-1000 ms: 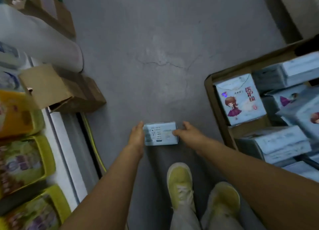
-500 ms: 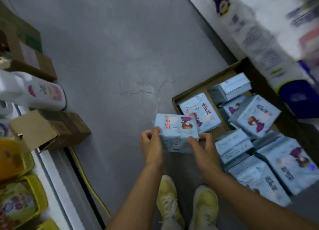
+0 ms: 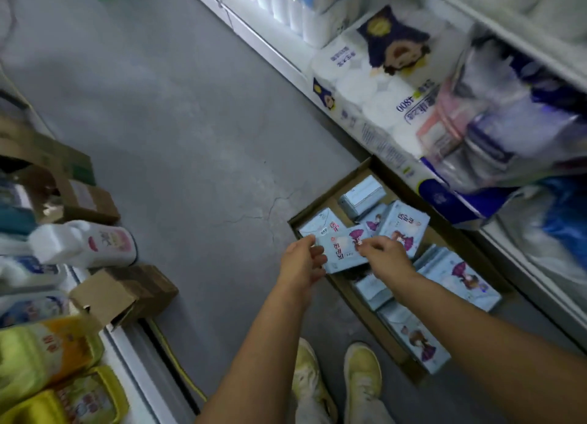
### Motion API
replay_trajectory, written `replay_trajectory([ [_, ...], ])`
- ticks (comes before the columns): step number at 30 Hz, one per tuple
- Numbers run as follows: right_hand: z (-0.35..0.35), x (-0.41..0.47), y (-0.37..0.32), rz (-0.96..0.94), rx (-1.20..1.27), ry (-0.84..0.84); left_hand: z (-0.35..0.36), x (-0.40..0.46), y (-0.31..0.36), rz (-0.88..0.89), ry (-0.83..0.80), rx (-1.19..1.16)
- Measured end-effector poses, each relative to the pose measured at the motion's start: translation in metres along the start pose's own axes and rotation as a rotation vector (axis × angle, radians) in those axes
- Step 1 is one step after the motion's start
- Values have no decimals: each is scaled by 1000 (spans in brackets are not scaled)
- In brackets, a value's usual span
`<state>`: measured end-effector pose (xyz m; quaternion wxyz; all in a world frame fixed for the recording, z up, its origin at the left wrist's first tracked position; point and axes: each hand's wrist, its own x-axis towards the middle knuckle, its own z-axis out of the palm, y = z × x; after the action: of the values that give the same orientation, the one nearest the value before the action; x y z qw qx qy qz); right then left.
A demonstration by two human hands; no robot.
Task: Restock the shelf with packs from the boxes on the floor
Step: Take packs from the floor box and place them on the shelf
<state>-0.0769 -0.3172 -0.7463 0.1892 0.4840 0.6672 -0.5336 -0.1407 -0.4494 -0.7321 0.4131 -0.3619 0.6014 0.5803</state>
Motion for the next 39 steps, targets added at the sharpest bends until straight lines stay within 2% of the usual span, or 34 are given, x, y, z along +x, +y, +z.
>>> replay_trajectory([
  [11,-100,-152,-107,-134,419,52,19,-172,89,194,-151,-116],
  [16,-147,-232,-131,-200,547,104,37,-264,121,295,-288,-67],
  [21,-198,-321,-150,-299,699,233,54,-354,144,365,-466,5],
  [29,-266,-433,-141,-433,837,418,90,-453,155,472,-679,142],
  [34,-309,-492,-118,-490,887,576,128,-513,142,537,-834,247],
  [39,-355,-531,-84,-538,898,698,167,-563,119,572,-924,310],
])
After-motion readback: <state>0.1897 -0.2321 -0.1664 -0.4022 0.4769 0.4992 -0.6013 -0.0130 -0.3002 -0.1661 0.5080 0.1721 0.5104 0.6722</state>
